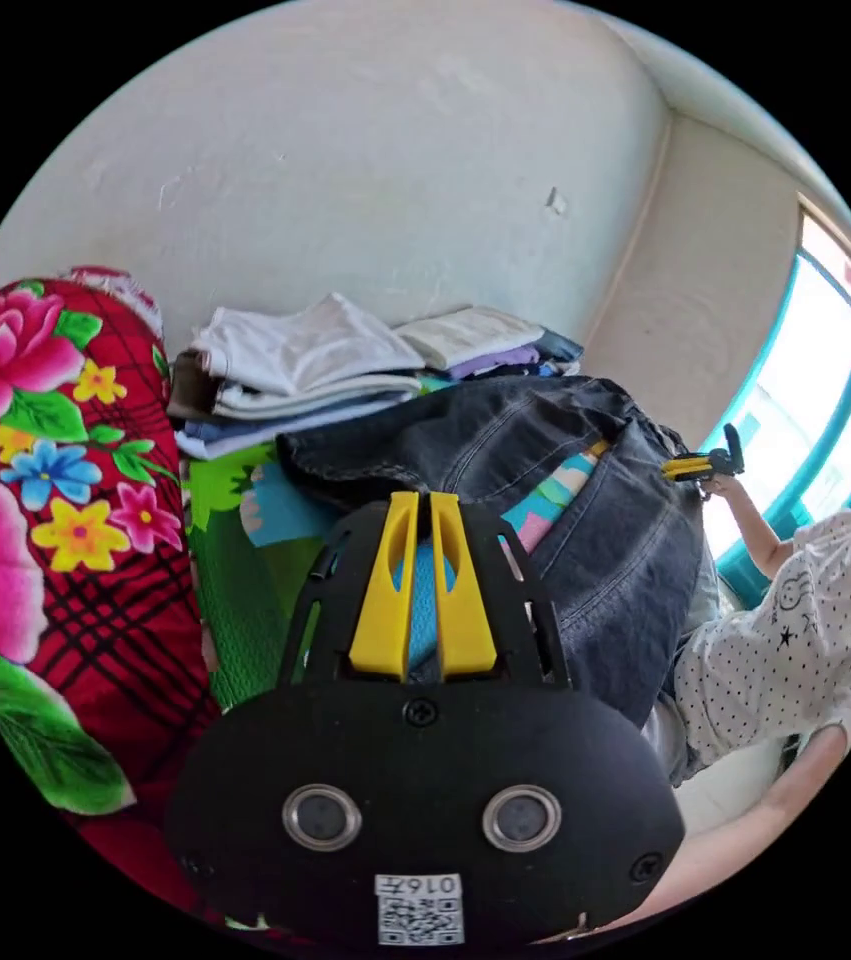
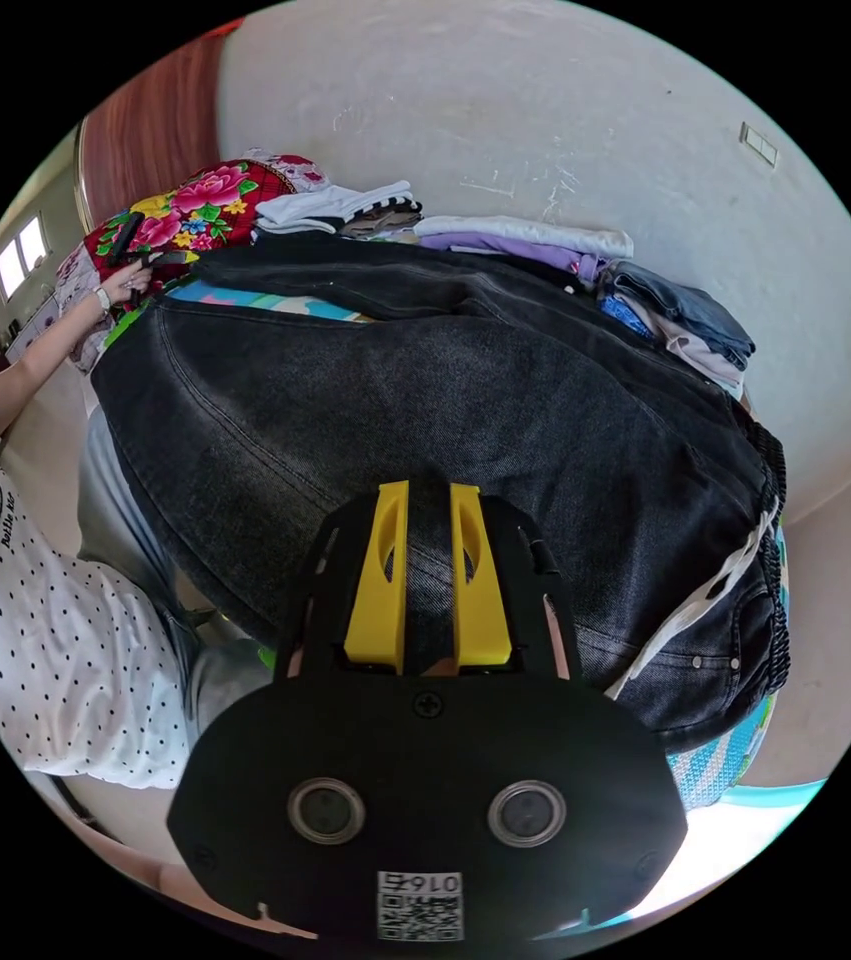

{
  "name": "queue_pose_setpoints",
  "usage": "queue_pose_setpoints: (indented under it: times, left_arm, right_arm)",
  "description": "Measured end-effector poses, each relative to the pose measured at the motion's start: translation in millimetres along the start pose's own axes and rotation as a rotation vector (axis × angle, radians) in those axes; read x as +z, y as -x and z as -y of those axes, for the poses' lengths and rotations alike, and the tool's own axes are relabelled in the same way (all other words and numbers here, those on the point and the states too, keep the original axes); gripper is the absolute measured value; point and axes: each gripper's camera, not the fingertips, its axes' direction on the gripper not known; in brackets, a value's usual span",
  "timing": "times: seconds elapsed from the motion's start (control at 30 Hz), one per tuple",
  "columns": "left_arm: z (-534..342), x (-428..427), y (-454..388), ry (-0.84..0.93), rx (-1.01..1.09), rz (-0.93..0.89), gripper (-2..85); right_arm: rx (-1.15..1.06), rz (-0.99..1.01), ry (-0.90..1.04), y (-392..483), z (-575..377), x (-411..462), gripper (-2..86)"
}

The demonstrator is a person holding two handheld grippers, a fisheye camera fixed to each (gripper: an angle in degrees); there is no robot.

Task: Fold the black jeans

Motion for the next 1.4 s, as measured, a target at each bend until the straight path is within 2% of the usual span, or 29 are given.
queue_pose_setpoints:
  times: [0.03, 0.17, 0.2, 0.27, 0.4, 0.5, 0.57, 0.63, 0.77, 0.97, 1.13, 1.27, 1.4]
  left_arm:
    - [-0.6, -3.8, 0.7, 0.007, 0.011, -0.007, -0.6]
    - [-24.3, 32.3, 18.0, 0.442, -0.041, 0.0, -0.5]
    - [-30.0, 36.4, 17.3, 0.466, -0.056, 0.024, -0.5]
    - [-31.6, 25.8, 13.5, 0.403, -0.052, 0.025, -0.5]
    - [-40.3, 11.6, 12.6, 0.388, -0.099, 0.008, -0.4]
    - [-47.4, 1.7, 14.7, 0.363, -0.122, 0.007, -0.2]
    - [-49.9, -3.1, 16.2, 0.366, -0.133, 0.001, -0.1]
    - [-52.1, -6.9, 14.9, 0.376, -0.132, 0.007, -0.1]
    - [-58.5, -23.5, 6.6, 0.364, -0.109, 0.036, -0.1]
    - [-68.2, -48.9, -15.0, 0.356, -0.047, 0.12, -0.1]
    - [-75.4, -70.1, -30.9, 0.363, -0.012, 0.179, 0.0]
    - [-69.1, -91.1, -54.3, 0.436, 0.113, 0.309, -0.1]
    - [-58.2, -105.4, -23.6, 0.514, 0.013, 0.365, 0.2]
  right_arm:
    - [-0.006, -0.004, 0.005, 5.1, 7.3, 2.8, 15.2]
    - [-0.026, 0.053, -0.02, 24.5, 37.1, 9.5, 14.9]
    - [-0.031, 0.055, -0.023, 28.0, 41.4, 10.9, 14.9]
    - [-0.058, 0.056, -0.021, 42.9, 57.7, 17.5, 14.6]
    - [-0.135, 0.064, -0.015, 67.7, 94.3, 24.9, 14.2]
    - [-0.257, 0.053, -0.172, 106.8, 159.5, 21.1, 13.6]
    - [-0.357, 0.165, -0.286, 146.0, 233.3, 24.5, 13.1]
    - [-0.43, 0.248, -0.317, 180.7, 295.9, 38.8, 12.7]
    - [-0.581, 0.336, -0.286, 273.1, 439.5, 104.7, 11.3]
    - [-0.551, 0.269, -0.084, 372.9, 594.6, 234.4, 11.6]
    - [-0.501, 0.436, 0.136, 393.6, 643.4, 296.8, 4.6]
    - [-0.503, 0.485, 0.077, 396.7, 663.6, 287.5, -0.1]
    - [-0.511, 0.344, 0.008, 422.7, 682.4, 281.8, -0.3]
